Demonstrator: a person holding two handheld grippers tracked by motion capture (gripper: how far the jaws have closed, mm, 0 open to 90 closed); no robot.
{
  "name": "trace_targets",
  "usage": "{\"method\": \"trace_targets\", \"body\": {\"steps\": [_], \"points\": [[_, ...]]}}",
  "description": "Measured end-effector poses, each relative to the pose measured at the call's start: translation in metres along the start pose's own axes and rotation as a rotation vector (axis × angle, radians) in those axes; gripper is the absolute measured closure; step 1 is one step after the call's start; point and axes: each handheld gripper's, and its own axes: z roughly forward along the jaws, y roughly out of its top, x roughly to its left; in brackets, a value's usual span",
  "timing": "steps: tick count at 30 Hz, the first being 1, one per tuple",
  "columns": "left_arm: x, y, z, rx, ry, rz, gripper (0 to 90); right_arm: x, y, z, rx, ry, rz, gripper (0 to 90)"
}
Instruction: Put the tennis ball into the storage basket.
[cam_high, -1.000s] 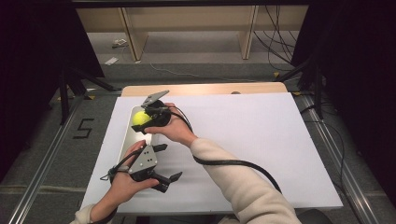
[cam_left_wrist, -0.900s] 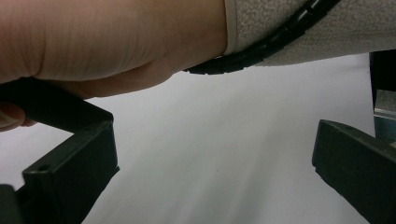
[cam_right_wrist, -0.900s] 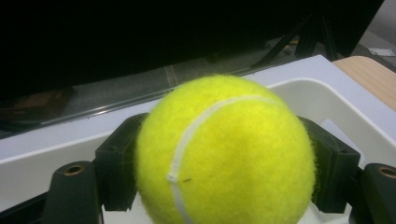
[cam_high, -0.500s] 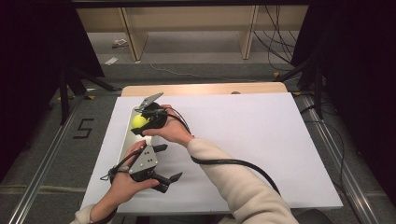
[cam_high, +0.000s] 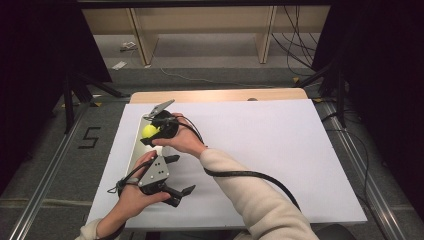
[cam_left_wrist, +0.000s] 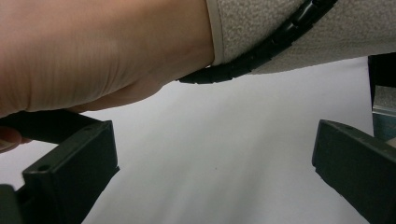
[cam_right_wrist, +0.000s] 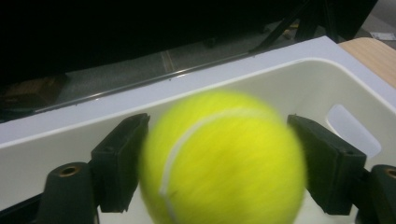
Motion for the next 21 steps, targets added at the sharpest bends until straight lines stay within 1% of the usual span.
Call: {"method": "trace_targets", "body": {"steps": [2,4,5,6,8,9,10,15,21], "points": [[0.0,0.0,0.0,0.0,0.0,0.001,0.0,0.0,0.002,-0.002,-0.014,-0.005,0.016,16.5],[0.0,0.0,0.0,-0.001,0.0,0.0,0.0,-0.001,0.003,-0.004,-0.018,-0.008,0.017,16.5],[0.0,0.0,0.0,-0.001,0.0,0.0,0.0,-0.001,0.003,-0.005,-0.026,-0.01,0.01,16.0],[0.0,0.0,0.0,-0.001,-0.001,0.001,0.0,-0.002,0.003,-0.007,-0.022,-0.009,0.012,16.0],[0.0,0.0,0.0,-0.001,-0.001,0.0,0.0,-0.004,0.003,-0.011,-0.044,-0.019,0.009,15.9],[0.0,0.0,0.0,-0.001,-0.001,0.0,0.0,-0.004,0.003,-0.014,-0.051,-0.021,0.022,15.9],[0.0,0.0,0.0,-0.001,-0.001,-0.001,0.0,-0.005,0.003,-0.018,-0.058,-0.027,0.024,15.9],[0.0,0.0,0.0,-0.001,0.002,0.0,0.0,-0.011,-0.002,-0.044,-0.091,-0.058,0.03,15.8],[0.0,0.0,0.0,-0.003,0.005,-0.004,0.0,-0.018,-0.017,-0.08,-0.124,-0.103,0.051,15.7]]}}
